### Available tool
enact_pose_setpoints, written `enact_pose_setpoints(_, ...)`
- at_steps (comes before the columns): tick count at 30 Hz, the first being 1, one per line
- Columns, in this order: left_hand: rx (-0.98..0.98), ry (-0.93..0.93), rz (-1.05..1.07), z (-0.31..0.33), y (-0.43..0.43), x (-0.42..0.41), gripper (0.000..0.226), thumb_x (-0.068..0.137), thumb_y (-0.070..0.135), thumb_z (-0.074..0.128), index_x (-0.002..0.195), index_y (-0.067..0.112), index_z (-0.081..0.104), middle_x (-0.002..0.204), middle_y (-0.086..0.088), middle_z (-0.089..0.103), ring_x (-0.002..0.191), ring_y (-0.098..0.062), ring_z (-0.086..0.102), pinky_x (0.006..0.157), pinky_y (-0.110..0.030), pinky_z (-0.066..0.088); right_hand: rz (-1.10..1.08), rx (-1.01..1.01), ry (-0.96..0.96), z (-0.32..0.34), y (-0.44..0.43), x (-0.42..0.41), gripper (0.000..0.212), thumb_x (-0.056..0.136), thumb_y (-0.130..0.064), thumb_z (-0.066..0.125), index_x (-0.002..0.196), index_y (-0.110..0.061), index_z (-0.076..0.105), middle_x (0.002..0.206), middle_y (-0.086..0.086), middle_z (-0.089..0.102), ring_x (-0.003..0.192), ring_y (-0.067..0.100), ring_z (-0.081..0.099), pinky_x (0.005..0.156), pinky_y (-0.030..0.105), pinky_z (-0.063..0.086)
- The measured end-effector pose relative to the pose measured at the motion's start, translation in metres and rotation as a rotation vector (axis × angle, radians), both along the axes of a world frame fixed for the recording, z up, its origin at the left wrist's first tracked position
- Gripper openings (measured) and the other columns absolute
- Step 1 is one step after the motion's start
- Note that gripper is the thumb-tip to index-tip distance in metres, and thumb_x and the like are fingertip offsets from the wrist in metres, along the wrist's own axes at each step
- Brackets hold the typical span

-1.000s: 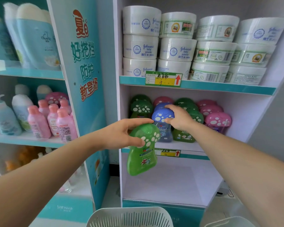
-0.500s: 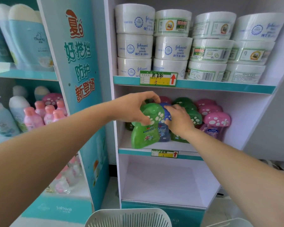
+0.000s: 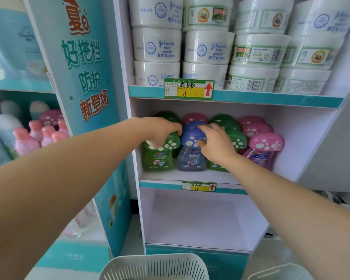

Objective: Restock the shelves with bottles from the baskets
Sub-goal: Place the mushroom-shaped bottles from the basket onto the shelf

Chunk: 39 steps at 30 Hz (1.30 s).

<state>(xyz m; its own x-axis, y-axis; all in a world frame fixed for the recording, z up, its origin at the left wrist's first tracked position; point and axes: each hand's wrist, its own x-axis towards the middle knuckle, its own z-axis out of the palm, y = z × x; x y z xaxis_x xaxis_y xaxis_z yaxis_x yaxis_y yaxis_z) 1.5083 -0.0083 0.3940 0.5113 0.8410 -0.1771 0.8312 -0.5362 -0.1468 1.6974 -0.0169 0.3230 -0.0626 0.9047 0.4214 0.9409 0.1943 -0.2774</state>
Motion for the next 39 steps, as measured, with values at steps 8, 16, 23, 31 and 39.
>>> enact_pose_setpoints(8, 0.03, -0.024, 0.018, -0.015, 0.019, 0.001, 0.067, 0.082, -0.005, 0.053, 0.138, 0.027, 0.034, 0.12, -0.011, 0.054, 0.093, -0.026, 0.052, 0.073, -0.035, 0.047, -0.011, 0.024, -0.004, -0.002, 0.001, -0.001, 0.049, 0.09, -0.019, 0.057, 0.137, -0.016, 0.047, 0.131, 0.012, 0.049, 0.12, 0.032, 0.043, 0.097, 0.039, 0.041)
enact_pose_setpoints(16, 0.189, -0.104, 0.005, -0.03, 0.019, -0.004, 0.068, 0.085, 0.0, 0.052, 0.143, 0.03, 0.034, 0.136, -0.015, 0.039, 0.115, -0.035, 0.05, 0.09, -0.039, 0.047, -0.022, 0.018, 0.024, -0.004, -0.004, -0.003, 0.052, 0.088, -0.018, 0.059, 0.138, -0.015, 0.044, 0.131, 0.012, 0.048, 0.121, 0.031, 0.042, 0.098, 0.041, 0.04)
enact_pose_setpoints(23, 0.274, -0.169, 0.073, -0.033, 0.002, -0.01, 0.073, 0.083, 0.003, 0.057, 0.146, 0.025, 0.029, 0.131, -0.014, 0.045, 0.116, -0.033, 0.051, 0.093, -0.039, 0.048, -0.03, 0.023, -0.006, -0.002, -0.016, -0.003, 0.053, 0.089, -0.02, 0.06, 0.139, -0.013, 0.042, 0.135, 0.011, 0.046, 0.123, 0.03, 0.042, 0.1, 0.04, 0.039)
enact_pose_setpoints(31, 0.403, -0.218, 0.059, -0.043, -0.04, -0.016, 0.058, 0.083, 0.007, 0.061, 0.136, 0.019, 0.043, 0.124, -0.011, 0.047, 0.118, -0.03, 0.044, 0.096, -0.042, 0.044, -0.038, -0.008, -0.059, -0.006, -0.056, -0.007, 0.053, 0.09, -0.024, 0.061, 0.138, -0.013, 0.042, 0.133, 0.009, 0.047, 0.123, 0.028, 0.041, 0.096, 0.04, 0.043)
enact_pose_setpoints(39, 0.37, -0.326, 0.048, -0.088, -0.105, -0.039, 0.035, 0.086, 0.014, 0.057, 0.12, 0.018, 0.057, 0.111, -0.004, 0.054, 0.109, -0.024, 0.047, 0.088, -0.039, 0.047, -0.037, -0.067, -0.081, -0.046, -0.113, -0.016, 0.045, 0.091, -0.023, 0.056, 0.134, -0.016, 0.047, 0.126, 0.007, 0.053, 0.118, 0.027, 0.047, 0.09, 0.039, 0.046)
